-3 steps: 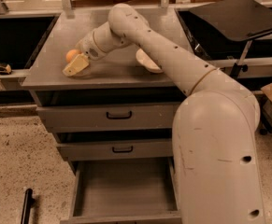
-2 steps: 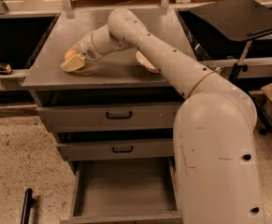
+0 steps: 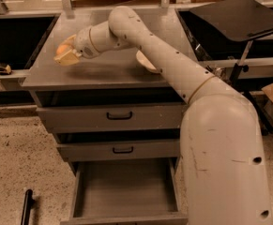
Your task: Place orange into bottom drawer
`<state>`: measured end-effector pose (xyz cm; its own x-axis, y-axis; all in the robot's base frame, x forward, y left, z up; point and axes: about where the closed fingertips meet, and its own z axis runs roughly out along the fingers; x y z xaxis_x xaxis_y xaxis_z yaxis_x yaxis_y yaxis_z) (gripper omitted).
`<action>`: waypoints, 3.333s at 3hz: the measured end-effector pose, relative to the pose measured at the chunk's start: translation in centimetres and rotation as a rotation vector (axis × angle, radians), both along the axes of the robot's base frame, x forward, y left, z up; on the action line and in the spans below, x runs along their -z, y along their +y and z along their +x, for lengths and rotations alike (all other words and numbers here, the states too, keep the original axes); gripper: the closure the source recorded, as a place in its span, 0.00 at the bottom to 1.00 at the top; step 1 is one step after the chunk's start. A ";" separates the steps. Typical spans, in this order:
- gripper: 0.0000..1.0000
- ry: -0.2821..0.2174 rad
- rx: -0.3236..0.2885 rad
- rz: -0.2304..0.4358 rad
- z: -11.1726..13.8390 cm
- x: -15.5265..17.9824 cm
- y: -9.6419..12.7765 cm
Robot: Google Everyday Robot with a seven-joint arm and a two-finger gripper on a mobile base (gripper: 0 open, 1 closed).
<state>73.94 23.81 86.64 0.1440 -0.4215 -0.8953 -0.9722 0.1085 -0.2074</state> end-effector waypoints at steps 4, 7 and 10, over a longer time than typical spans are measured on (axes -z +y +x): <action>1.00 -0.131 -0.227 -0.099 -11.7 -1.8 3.6; 1.00 -0.002 -0.200 -0.207 -17.0 7.7 3.4; 1.00 0.147 -0.351 -0.392 -25.1 20.3 1.6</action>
Offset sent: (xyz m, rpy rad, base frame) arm -0.1120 0.0799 0.0204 -0.1771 -0.3163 0.4655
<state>48.86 25.41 66.32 0.2213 -0.6770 -0.7019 -0.9579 -0.2858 -0.0265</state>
